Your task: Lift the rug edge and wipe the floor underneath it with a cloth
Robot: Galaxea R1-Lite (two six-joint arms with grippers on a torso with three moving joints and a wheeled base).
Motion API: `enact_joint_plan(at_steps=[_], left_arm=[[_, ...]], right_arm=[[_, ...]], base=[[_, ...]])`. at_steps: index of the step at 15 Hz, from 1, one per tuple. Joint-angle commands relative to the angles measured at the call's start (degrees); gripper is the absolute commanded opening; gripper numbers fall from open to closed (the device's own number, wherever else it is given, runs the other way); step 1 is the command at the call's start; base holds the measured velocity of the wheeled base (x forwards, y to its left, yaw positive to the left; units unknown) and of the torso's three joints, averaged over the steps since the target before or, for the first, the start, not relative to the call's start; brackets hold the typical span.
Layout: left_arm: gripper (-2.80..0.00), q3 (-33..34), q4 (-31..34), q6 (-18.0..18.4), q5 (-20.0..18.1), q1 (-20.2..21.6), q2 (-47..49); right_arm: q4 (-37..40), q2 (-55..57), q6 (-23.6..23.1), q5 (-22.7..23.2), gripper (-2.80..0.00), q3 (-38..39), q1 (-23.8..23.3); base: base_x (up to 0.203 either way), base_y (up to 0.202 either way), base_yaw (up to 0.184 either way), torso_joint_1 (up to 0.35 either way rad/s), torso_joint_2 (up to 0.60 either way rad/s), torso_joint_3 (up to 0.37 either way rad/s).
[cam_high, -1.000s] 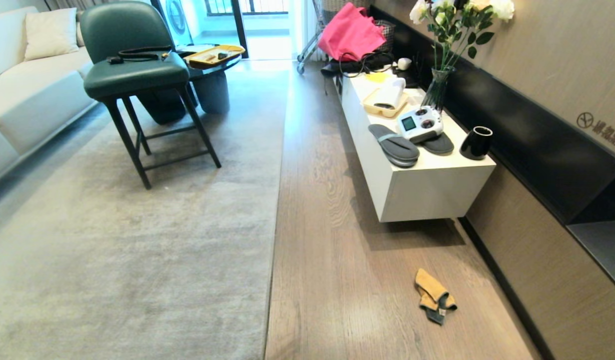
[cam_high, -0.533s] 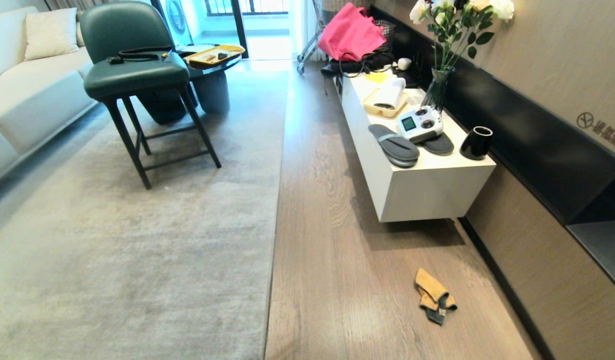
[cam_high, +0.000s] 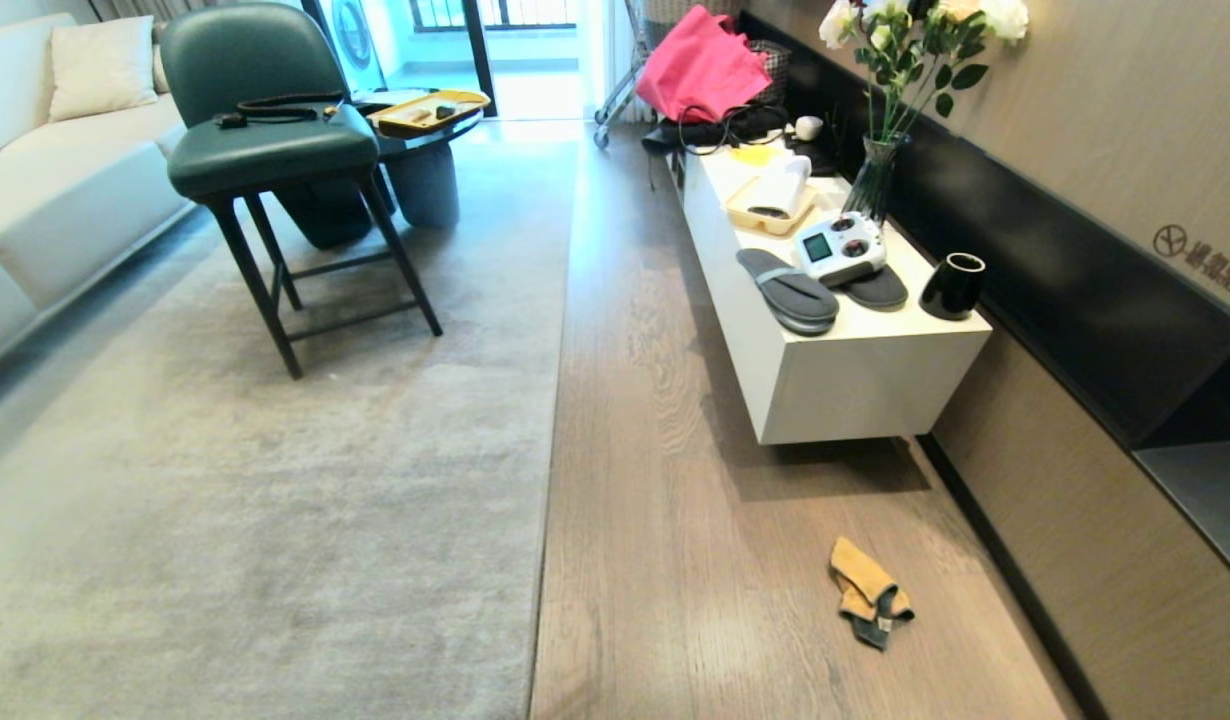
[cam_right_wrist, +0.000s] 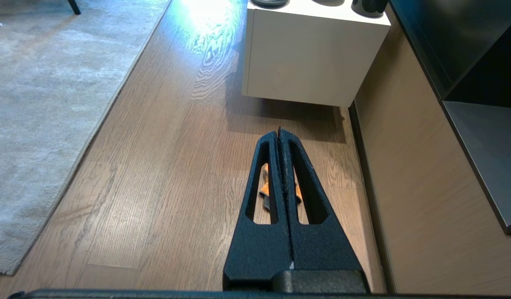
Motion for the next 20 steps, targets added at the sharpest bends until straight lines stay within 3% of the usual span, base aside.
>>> enact_joint_plan(at_steps=[1, 14, 20], left_arm=[[-2.80, 0.0, 0.0, 0.0, 0.0, 0.0, 0.0], [-2.80, 0.0, 0.0, 0.0, 0.0, 0.0, 0.0], [-2.80, 0.0, 0.0, 0.0, 0.0, 0.0, 0.0]], right_arm=[[0.0, 0.1, 0.0, 0.0, -2.80, 0.0, 0.0], [0.0, 0.1, -0.1, 0.0, -2.80, 0.0, 0.0], [0.0, 0.1, -0.1, 0.0, -2.80, 0.0, 0.0]], base=[[0.000, 0.000, 0.000, 0.000, 0.00, 0.000], [0.000, 0.000, 0.000, -0.001, -0.01, -0.010], [0.000, 0.000, 0.000, -0.036, -0.35, -0.389]])
